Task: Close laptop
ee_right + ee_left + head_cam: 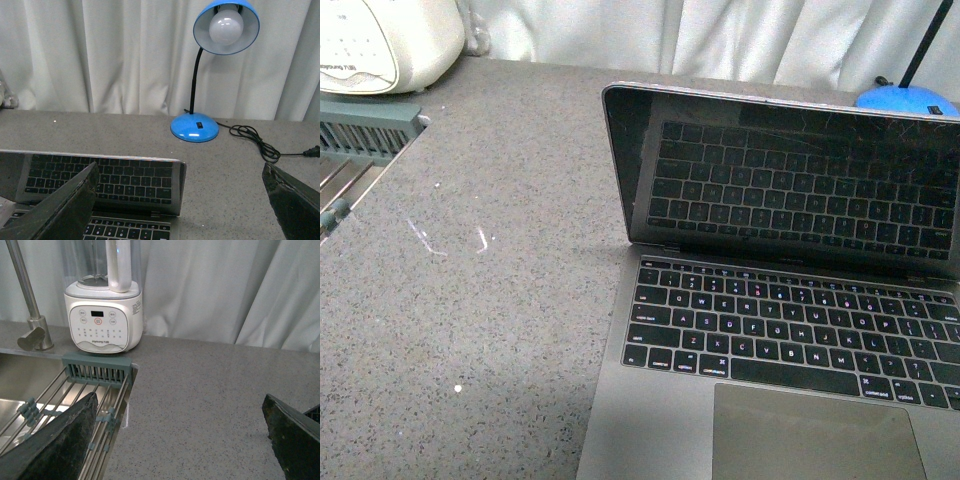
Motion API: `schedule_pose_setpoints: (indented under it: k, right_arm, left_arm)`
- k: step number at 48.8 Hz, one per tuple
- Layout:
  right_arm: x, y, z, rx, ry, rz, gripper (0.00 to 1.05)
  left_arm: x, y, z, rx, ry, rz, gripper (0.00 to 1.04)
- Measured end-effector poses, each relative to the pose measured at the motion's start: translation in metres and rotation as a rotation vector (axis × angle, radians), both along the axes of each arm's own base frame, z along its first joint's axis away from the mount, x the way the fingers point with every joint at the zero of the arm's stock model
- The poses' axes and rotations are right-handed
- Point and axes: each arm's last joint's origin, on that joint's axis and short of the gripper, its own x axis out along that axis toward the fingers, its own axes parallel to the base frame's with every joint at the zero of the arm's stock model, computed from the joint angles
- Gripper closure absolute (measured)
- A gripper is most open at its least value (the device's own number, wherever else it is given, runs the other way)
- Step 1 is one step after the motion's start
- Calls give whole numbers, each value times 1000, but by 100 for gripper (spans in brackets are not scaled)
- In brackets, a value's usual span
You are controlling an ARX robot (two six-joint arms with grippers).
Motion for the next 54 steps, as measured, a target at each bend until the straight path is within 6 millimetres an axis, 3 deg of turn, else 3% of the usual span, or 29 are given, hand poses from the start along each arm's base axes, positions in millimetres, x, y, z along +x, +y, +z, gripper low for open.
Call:
schedule_pose_setpoints:
  k: [6, 11, 23, 31, 46, 49, 54]
  right_arm:
    - [0, 0, 0, 1, 0, 0, 11]
    - [0, 0, 0, 0, 0, 0, 25]
    - [0, 0, 0, 0, 0, 0, 74]
    - [0, 3, 15, -57, -186, -128, 104]
    - [-2, 0, 37, -75, -380, -320, 104]
    - [-4, -3, 38, -79, -397, -313, 104]
    - [2, -5, 28, -132, -268, -184, 104]
  left_arm:
    - [0, 0, 0, 0, 0, 0, 7]
    - [0, 0, 0, 1, 0, 0, 21]
    - [0, 0, 0, 0, 0, 1, 73]
    - [-3, -2, 13, -182, -184, 214, 101]
    - [-3, -2, 17, -228, -200, 202, 101]
    - [-2, -3, 16, -224, -183, 190, 101]
    - [6, -6, 17, -217, -159, 160, 101]
